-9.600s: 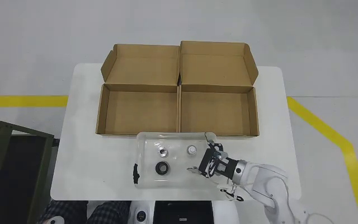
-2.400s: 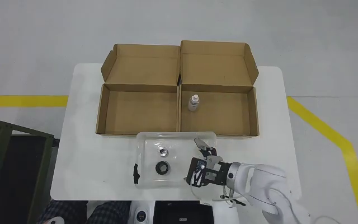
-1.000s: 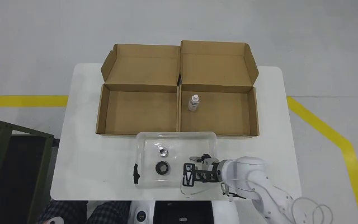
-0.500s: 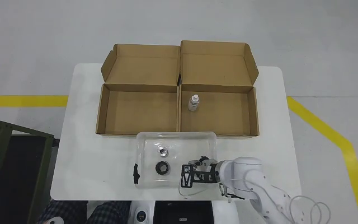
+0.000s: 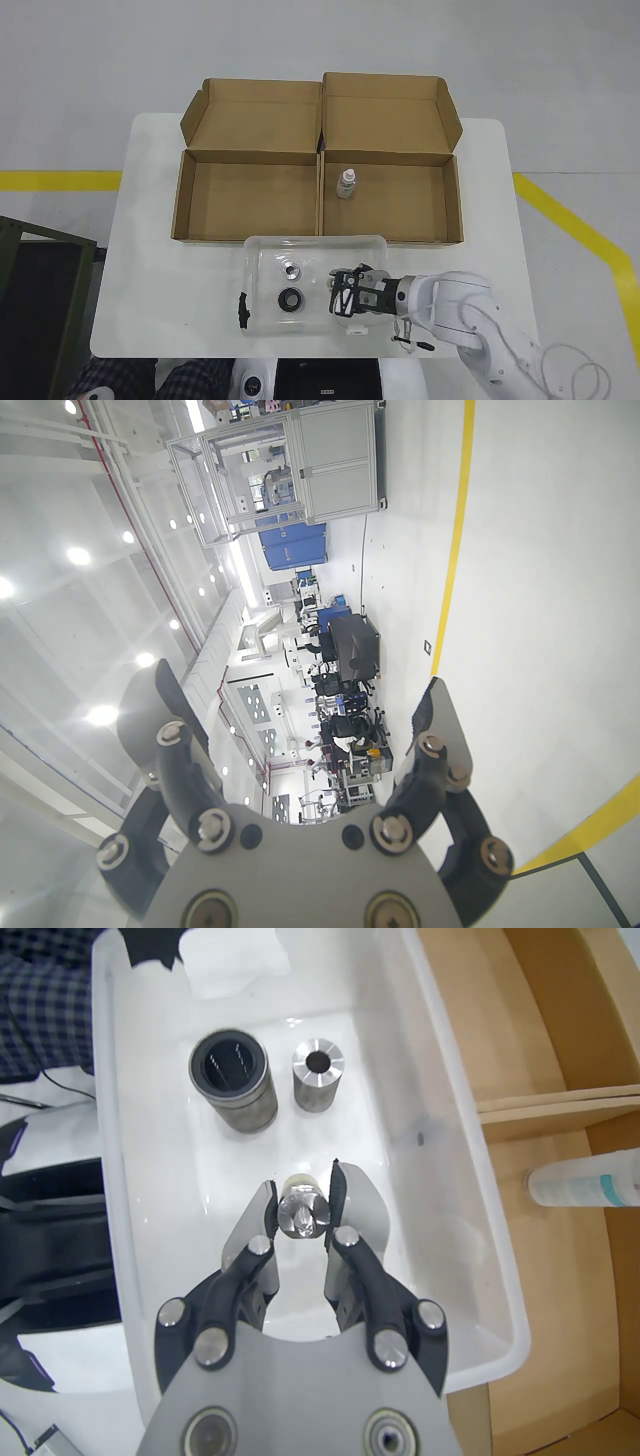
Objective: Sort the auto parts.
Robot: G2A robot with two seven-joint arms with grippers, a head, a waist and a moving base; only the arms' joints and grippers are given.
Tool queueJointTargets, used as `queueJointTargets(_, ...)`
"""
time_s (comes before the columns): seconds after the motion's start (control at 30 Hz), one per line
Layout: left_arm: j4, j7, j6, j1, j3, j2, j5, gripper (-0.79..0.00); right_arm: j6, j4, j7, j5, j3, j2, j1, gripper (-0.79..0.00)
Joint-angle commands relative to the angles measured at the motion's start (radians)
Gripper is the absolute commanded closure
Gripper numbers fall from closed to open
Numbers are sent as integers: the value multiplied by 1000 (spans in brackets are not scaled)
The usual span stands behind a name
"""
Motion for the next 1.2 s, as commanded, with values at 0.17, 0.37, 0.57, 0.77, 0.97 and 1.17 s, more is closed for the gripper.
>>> queueJointTargets(0.17, 0, 0, 0, 0, 0, 0, 0, -785, 40, -2, -181, 200, 102, 5, -21, 0)
queueJointTargets(0.37, 0, 0, 0, 0, 0, 0, 0, -785, 51, -10, -305, 322, 193, 12, -53, 0)
queueJointTargets(0.57, 0, 0, 0, 0, 0, 0, 0, -785, -3, 3, -354, 433, 237, 18, -54, 0)
queueJointTargets(0.77, 0, 0, 0, 0, 0, 0, 0, -785, -48, 1, -424, 525, 266, 20, -54, 0)
queueJointTargets(0.97, 0, 0, 0, 0, 0, 0, 0, -785, -52, -11, -513, 534, 291, 19, -66, 0)
queueJointTargets(1.17, 0, 0, 0, 0, 0, 0, 0, -785, -39, -16, -543, 513, 295, 18, -77, 0)
